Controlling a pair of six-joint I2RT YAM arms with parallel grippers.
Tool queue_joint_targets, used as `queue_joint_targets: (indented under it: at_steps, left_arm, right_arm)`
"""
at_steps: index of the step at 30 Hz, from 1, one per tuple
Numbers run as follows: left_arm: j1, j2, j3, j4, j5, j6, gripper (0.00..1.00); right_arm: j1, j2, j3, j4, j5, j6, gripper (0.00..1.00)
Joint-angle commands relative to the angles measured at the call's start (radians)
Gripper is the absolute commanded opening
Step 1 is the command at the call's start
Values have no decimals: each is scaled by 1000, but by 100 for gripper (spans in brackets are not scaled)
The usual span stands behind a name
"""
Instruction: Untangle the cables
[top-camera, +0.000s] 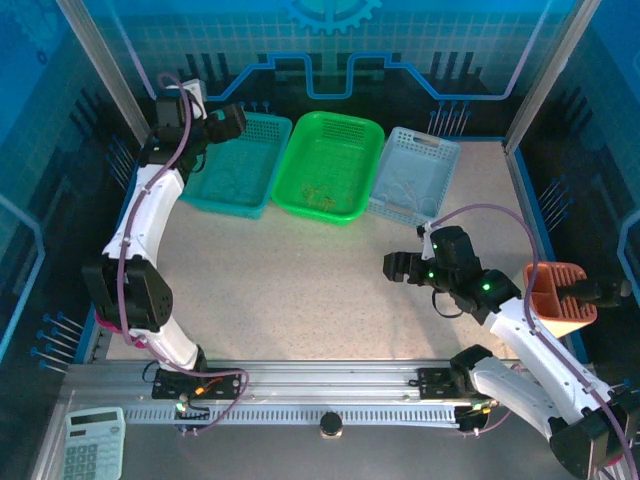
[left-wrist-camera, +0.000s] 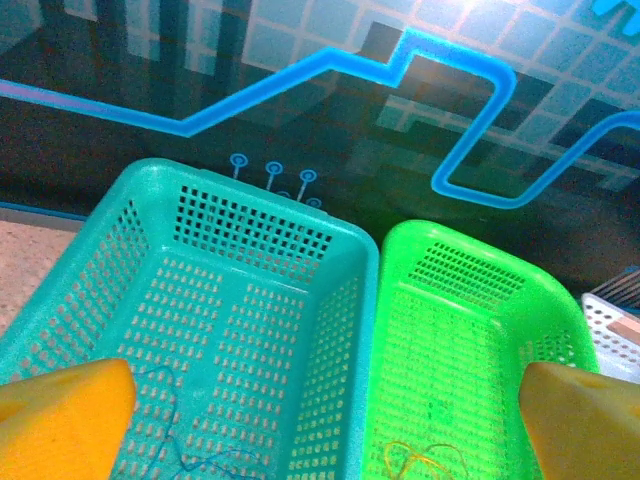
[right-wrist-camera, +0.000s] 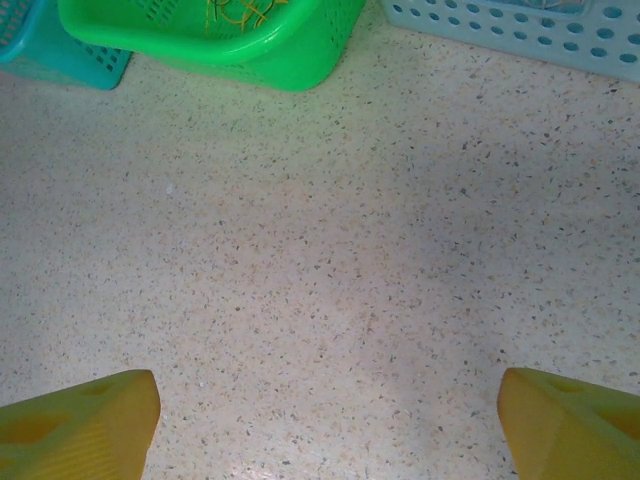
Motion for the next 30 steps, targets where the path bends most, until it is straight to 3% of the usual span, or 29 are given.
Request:
queue_joint_targets:
  at_steps: [1,4,9,13,16,19,23,26,30]
  left_arm:
    - [12,-91,-19,-15,82,-43,99]
    - [10,-176,-115,19,134,-70,99]
    - [-8,-357,-348,93,178,-106,99]
    - [-65,-505,-522,78,104,-55,99]
    - [-76,-607,-675,109,88,-67,99]
    - [-95,-730,-875,251,7,-34,99]
    - [-117,-875,-1110,447,-154,92,99]
    - [-119,-906,-1170,461,-195,171,99]
    - [-118,-862,-1179,474,-247,177,99]
  right_arm:
    - [-15,-22,4,-12,5,-23,90]
    - [-16,-35,-2,0,7,-51,100]
    - [-23,-53,-13,27,49,-100,100]
    - [-26,-49,-7,39,117,-138,100]
    - [-28,-28,-12,50,253,-135,100]
    - [-28,12,-39,96,437,-147,100]
    - [-52,53,-113,262,584,-205,100]
    - [-94,102,-117,306,689,-204,100]
    - [-125,146,-173,512,689,-309,100]
